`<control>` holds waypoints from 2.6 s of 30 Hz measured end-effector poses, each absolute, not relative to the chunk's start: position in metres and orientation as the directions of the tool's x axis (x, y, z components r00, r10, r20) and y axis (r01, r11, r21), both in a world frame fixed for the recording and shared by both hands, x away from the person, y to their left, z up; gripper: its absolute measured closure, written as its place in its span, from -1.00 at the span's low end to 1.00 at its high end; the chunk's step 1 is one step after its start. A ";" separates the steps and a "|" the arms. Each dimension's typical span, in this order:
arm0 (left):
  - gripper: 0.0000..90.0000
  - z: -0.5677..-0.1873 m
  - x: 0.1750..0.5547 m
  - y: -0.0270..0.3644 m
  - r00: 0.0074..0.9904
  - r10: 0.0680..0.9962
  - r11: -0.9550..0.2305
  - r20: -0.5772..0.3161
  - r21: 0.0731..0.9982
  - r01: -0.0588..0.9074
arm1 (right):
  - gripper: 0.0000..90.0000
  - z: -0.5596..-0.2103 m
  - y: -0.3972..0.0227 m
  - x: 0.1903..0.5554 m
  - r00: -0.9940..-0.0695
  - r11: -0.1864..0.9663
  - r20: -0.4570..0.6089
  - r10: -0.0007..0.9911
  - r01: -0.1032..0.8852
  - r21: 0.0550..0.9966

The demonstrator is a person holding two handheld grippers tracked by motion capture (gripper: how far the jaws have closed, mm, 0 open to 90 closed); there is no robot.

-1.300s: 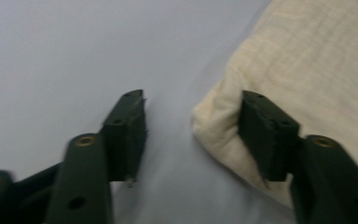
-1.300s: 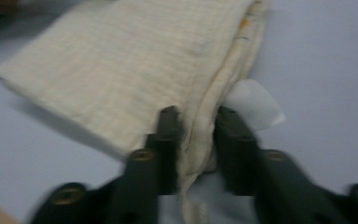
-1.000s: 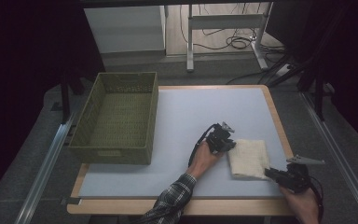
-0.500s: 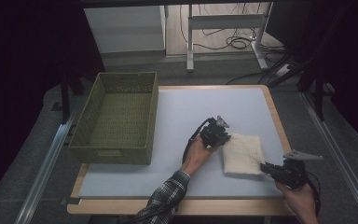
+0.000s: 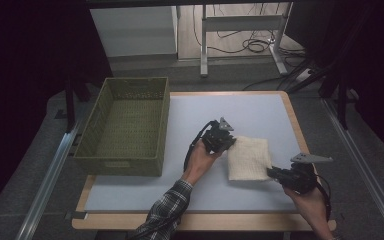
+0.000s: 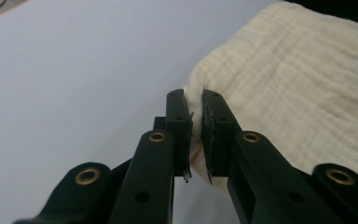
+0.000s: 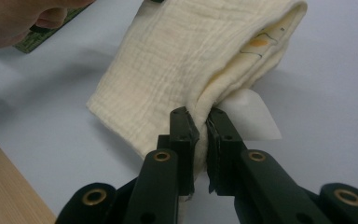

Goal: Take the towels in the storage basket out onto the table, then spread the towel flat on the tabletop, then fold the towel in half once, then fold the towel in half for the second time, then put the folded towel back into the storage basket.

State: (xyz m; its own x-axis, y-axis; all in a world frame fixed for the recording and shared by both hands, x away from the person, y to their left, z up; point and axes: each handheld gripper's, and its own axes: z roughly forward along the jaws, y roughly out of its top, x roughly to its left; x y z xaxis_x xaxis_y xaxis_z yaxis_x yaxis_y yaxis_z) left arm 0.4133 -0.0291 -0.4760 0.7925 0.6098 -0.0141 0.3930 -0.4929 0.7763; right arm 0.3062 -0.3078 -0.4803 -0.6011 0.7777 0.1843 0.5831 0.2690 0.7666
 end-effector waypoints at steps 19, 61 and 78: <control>0.83 -0.441 0.416 0.021 0.744 0.668 -0.479 0.022 0.777 0.407 | 0.82 -0.461 -0.262 0.328 -0.672 0.313 0.170 0.721 0.534 0.786; 0.81 -0.381 0.439 0.131 0.588 0.797 -0.445 0.139 0.794 0.415 | 0.82 -0.405 -0.152 0.389 -0.758 0.325 0.179 0.627 0.464 0.825; 0.81 -0.361 0.441 0.176 0.516 0.835 -0.448 0.193 0.782 0.432 | 0.81 -0.390 -0.102 0.406 -0.786 0.323 0.198 0.586 0.451 0.832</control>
State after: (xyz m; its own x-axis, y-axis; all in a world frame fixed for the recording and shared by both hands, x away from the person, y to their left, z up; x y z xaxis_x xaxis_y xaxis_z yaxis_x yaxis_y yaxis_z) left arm 0.4408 0.1756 -0.3613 0.5158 0.8347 0.1929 0.4325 -0.4481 0.7824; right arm 0.4063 -0.1022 -0.3901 -0.7855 0.5862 0.1981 0.4508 0.3228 0.8322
